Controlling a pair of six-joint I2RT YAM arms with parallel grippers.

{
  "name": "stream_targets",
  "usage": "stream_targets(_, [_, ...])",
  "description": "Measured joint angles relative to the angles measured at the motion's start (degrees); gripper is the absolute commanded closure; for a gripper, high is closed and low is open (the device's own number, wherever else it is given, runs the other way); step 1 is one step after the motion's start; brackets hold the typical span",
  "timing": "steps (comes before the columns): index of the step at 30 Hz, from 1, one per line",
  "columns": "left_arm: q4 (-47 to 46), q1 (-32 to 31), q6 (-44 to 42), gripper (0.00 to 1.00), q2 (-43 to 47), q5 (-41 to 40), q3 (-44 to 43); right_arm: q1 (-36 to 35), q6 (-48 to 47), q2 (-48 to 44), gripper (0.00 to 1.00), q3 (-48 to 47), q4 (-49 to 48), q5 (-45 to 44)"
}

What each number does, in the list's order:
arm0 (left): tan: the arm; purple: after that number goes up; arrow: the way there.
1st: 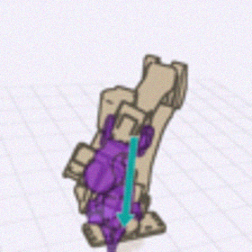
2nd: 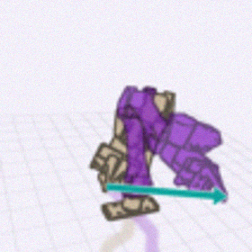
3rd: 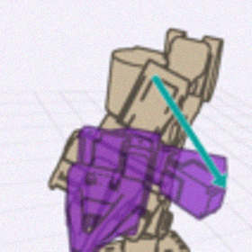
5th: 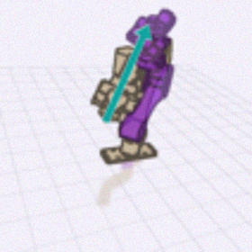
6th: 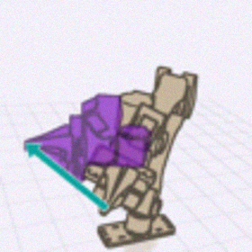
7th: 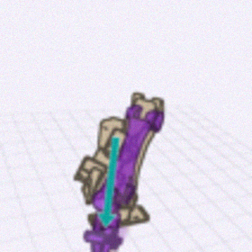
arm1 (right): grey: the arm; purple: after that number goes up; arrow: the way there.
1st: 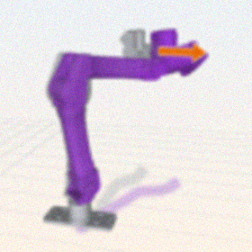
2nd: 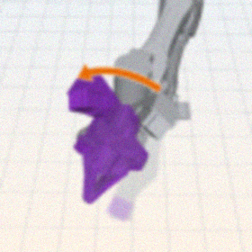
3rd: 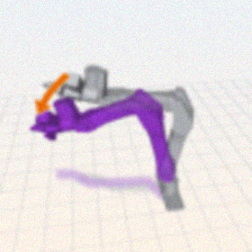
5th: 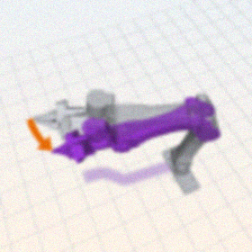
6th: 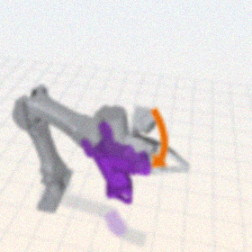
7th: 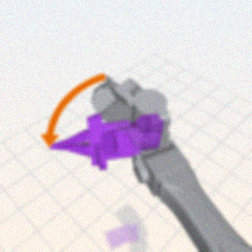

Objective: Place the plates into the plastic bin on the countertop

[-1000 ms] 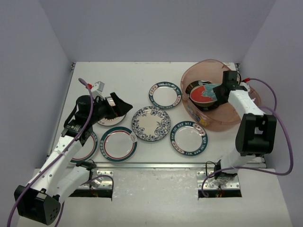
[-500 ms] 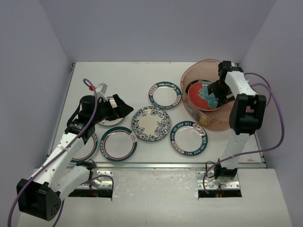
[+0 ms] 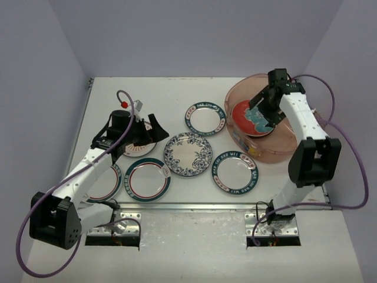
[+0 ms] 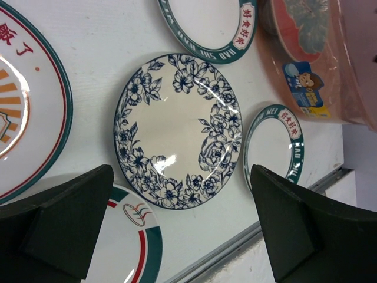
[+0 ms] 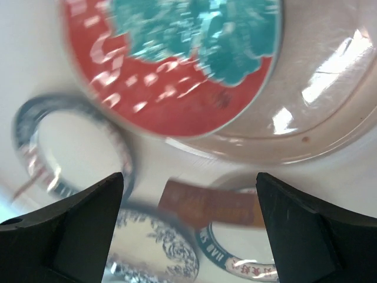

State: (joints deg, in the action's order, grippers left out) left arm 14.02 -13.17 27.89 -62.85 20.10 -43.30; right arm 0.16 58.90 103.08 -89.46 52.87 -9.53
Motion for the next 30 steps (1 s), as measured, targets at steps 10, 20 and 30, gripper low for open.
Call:
stream_targets(10, [8.1,-1.9,-5.5,0.00,-20.8,-3.9,-15.9,-4.4,-19.2,-40.4,0.01,17.8,-23.8,16.2])
stream_targets(20, [19.8,-3.7,-17.1,0.22,-47.0,-4.2,-43.0,-4.5,-31.1,-53.4,0.01,40.5,-27.9,45.8])
stream_targets(30, [23.0,-6.5,-20.8,0.62,-57.6,3.0,-43.1,-4.5,-31.5,-60.4,0.01,45.0,-30.8,55.6])
